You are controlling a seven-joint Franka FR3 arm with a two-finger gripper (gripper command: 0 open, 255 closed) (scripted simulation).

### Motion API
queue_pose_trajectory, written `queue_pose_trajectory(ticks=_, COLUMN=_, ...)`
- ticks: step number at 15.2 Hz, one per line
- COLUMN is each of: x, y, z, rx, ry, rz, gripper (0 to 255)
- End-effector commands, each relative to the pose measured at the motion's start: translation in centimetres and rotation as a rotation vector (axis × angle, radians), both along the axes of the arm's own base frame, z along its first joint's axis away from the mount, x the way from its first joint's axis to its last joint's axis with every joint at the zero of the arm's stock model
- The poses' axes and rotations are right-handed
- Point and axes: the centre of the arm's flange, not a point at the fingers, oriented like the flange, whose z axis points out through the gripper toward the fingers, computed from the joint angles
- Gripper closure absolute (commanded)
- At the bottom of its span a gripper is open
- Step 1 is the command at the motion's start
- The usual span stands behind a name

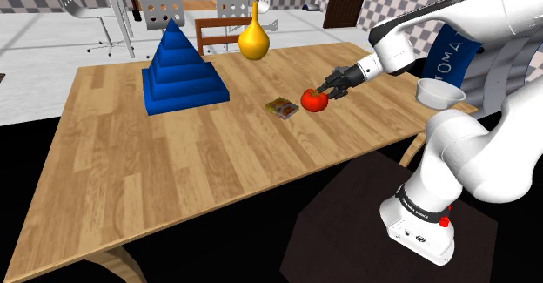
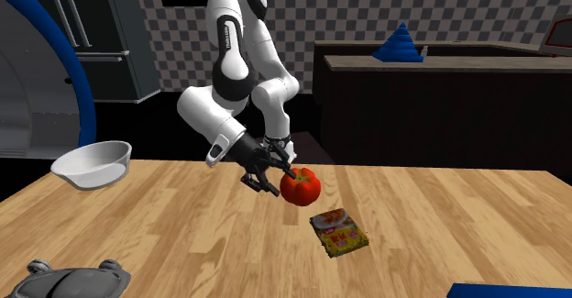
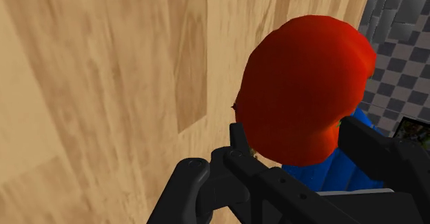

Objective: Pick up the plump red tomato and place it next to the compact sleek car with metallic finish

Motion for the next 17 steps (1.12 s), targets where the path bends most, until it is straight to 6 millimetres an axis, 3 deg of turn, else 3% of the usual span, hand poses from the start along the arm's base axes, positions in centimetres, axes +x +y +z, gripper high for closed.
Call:
queue_pose_trajectory(ticks=1, x=0.0, y=-0.1, z=1.0, rx=-0.001, ry=0.001, rz=-0.001, gripper=255)
queue_pose_trajectory(ticks=17, x=0.0, y=-0.1, z=9.5, rx=-0.001, ry=0.001, rz=-0.001, gripper=255)
